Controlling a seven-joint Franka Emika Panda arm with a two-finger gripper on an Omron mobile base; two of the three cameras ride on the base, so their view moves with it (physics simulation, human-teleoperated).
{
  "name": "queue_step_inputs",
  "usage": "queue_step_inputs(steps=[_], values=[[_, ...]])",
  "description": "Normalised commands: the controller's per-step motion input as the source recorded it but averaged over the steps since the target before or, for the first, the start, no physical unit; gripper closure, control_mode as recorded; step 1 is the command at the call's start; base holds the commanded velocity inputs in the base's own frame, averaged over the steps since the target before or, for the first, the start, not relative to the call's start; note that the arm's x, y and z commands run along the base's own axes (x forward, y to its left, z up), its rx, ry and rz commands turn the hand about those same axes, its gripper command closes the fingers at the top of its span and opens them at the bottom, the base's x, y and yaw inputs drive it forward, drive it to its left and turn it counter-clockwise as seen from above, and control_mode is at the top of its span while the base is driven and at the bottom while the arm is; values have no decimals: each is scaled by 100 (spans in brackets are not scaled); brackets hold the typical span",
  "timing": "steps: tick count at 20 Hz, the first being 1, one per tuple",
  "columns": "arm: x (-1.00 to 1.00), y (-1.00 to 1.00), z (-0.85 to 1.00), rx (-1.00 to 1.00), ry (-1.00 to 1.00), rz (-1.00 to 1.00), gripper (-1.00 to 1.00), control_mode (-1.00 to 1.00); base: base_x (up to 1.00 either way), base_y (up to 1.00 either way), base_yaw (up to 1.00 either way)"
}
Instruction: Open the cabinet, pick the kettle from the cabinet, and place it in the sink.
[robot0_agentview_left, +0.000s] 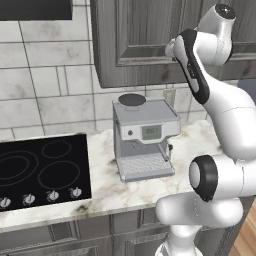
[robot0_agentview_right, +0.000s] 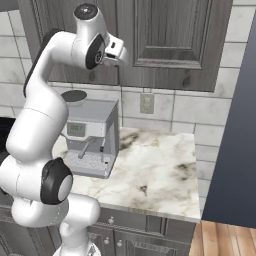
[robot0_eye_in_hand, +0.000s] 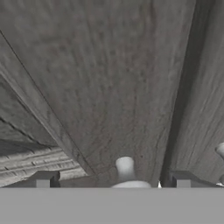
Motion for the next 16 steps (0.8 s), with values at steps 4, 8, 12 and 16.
queue_step_inputs(steps=[4,8,12,16], values=[[0,1,-6,7,-2,0,-100,-100,0,0,0],[0,0,-5,2,-10,0,-100,-100,0,0,0],[1,0,0,0,-17,0,100,-100,0,0,0],[1,0,0,0,-8,0,100,-100,0,0,0]])
